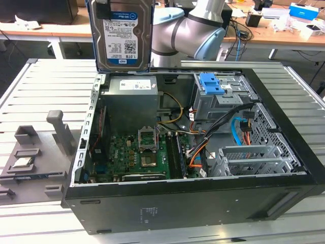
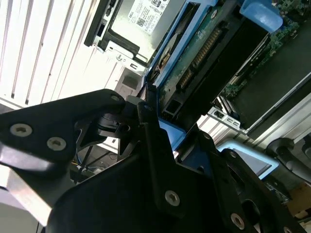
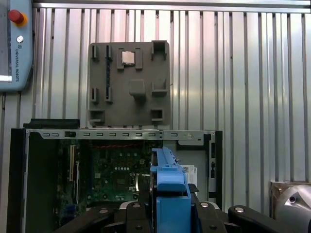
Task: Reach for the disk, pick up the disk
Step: 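Pick up the disk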
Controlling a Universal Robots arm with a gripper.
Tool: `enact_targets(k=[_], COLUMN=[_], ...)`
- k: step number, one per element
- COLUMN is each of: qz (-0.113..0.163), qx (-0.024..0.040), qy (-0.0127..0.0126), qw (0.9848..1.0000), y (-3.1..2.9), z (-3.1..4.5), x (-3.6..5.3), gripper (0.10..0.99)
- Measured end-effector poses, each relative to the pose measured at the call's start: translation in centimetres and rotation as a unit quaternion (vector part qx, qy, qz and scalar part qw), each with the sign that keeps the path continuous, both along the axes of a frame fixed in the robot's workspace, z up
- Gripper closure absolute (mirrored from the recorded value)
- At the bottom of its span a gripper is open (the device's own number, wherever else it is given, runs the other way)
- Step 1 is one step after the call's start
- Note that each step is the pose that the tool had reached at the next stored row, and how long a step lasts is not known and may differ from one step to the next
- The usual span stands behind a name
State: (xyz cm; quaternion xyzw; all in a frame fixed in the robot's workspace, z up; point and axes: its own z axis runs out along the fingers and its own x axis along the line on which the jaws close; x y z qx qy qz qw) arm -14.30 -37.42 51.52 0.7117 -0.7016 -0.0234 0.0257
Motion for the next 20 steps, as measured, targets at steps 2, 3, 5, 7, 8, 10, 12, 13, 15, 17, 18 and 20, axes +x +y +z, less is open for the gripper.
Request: enact_targets(k=[2, 3, 5, 7, 8, 10, 12, 13, 15, 17, 18, 20], qz=[0.000, 0.000, 0.000, 0.000, 0.000, 0.000, 0.000, 0.000, 0.000, 0.000, 0.000, 0.000], qx=[0.0000, 0.0000, 0.0000, 0.0000, 0.0000, 0.0000, 0.0000, 0.0000, 0.0000, 0.0000, 0.0000, 0.0000], qy=[0.0000, 0.0000, 0.0000, 0.0000, 0.0000, 0.0000, 0.0000, 0.0000, 0.0000, 0.0000, 0.0000, 0.0000], qw=[1.0000, 1.0000, 1.0000, 1.0000, 1.0000, 1.0000, 1.0000, 1.0000, 1.0000, 1.0000, 1.0000, 1.0000], y=[0.00, 0.00, 0.00, 0.00, 0.00, 0.00, 0.00, 0.00, 0.00, 0.00, 0.00, 0.00], z=[-0.15, -0.21, -0.32, -0.43, -0.49, -0.55, -0.65, -0.67, -0.72, -0.77, -0.80, -0.88], x=[0.30, 0.39, 0.55, 0.69, 0.76, 0.86, 1.02, 1.09, 1.19, 1.31, 1.36, 1.52], gripper=[0.718, 0.718, 0.718, 0.718, 0.718, 0.718, 0.718, 0.718, 0.718, 0.718, 0.718, 0.718])
